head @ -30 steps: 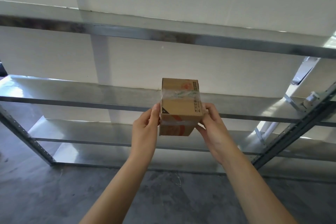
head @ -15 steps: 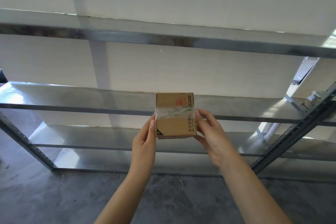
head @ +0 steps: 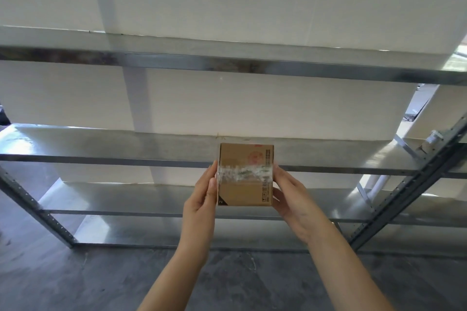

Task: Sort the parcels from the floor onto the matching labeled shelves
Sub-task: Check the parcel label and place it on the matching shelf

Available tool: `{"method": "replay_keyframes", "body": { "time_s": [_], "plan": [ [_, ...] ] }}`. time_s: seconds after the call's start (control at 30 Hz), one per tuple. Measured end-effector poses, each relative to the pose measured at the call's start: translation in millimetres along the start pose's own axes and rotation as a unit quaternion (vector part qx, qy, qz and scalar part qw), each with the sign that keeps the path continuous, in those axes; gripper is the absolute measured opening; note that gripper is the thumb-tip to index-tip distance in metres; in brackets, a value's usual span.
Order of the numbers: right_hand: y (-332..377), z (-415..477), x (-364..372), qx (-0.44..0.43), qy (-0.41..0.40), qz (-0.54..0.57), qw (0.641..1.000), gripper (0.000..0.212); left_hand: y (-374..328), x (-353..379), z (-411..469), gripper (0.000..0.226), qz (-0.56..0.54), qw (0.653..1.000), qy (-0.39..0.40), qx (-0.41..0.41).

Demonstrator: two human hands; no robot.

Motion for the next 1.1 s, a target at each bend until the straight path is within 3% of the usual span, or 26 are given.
{"method": "replay_keyframes", "body": {
  "time_s": [0.2,0.3,0.43,0.67,1.1],
  "plan": [
    [-2,0,-7,-0.03,0.037,0.033,0.998,0.048,17,-2,6,0.035,-0.025,0.997,0.031,-0.06],
    [-1,2,-11,-0.045,0.064,0.02,0.997,0.046,16,-1,6,0.032,-0.085,0.991,0.004,-0.1],
    [-4,5,-13,-0.031,0.088,0.01,0.996,0.054,13,2,2,0.035,-0.084,0.987,-0.027,-0.131],
    [-10,10,-11,-0.065,0.054,0.009,0.996,0.039,16,7,3,0.023,-0.067,0.991,-0.036,-0.114],
    [-10,19,-22,-0.074,0.084,0.046,0.993,0.043,16,9,6,0.028,-0.097,0.991,-0.005,-0.09]
  ]
}}
Point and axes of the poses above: each hand's wrist, its own z-axis towards the middle knuckle, its own x-axis out of the palm, y = z × x, the point moved 2 cm from there along z, towards the middle knuckle, and after that the axes turned 13 degrees about -y, right-handed, at the moved point
